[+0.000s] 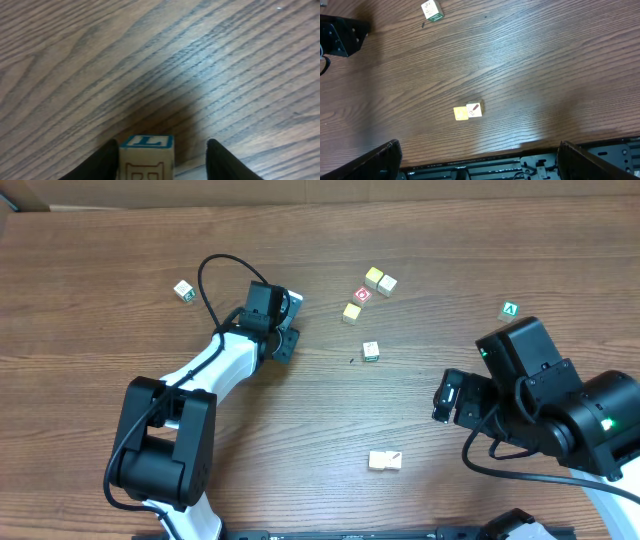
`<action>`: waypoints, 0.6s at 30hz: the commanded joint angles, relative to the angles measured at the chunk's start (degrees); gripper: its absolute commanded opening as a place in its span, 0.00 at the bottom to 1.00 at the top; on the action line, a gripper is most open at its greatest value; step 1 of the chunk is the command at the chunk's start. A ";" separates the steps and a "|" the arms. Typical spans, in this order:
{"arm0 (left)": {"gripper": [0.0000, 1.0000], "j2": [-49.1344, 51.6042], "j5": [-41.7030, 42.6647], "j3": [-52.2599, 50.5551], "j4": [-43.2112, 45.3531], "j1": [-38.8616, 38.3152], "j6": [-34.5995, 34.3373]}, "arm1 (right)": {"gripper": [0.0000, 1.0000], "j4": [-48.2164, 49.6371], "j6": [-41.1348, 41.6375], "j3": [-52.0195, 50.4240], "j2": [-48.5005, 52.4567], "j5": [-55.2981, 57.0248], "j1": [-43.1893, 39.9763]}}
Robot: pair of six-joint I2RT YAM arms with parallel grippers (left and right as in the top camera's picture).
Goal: Flip 4 blocks
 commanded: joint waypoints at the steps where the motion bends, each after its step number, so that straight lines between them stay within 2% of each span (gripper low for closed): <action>1: 0.46 0.61 -3.26 1.36 -0.55 0.24 -1.75 | 1.00 0.20 -0.44 1.42 0.07 0.76 -0.11; 6: 0.44 0.61 -3.39 1.36 -2.27 0.46 -1.92 | 1.00 -0.07 -0.44 1.42 0.07 0.76 -0.11; 10: 0.37 0.61 -4.55 1.36 -2.64 0.57 -2.75 | 1.00 -0.11 -0.44 1.42 0.07 0.74 -0.11; 11: 0.31 0.61 -4.63 1.36 -2.64 0.55 -2.75 | 0.99 -0.20 -0.44 1.42 0.07 0.74 -0.11; 13: 0.07 0.61 -4.63 1.36 -2.56 0.55 -2.91 | 0.99 -0.26 -0.44 1.42 0.07 0.74 -0.11; 18: 0.06 0.57 -4.83 1.55 -2.73 0.52 -4.24 | 0.99 -0.31 -0.44 1.42 0.07 0.72 -0.11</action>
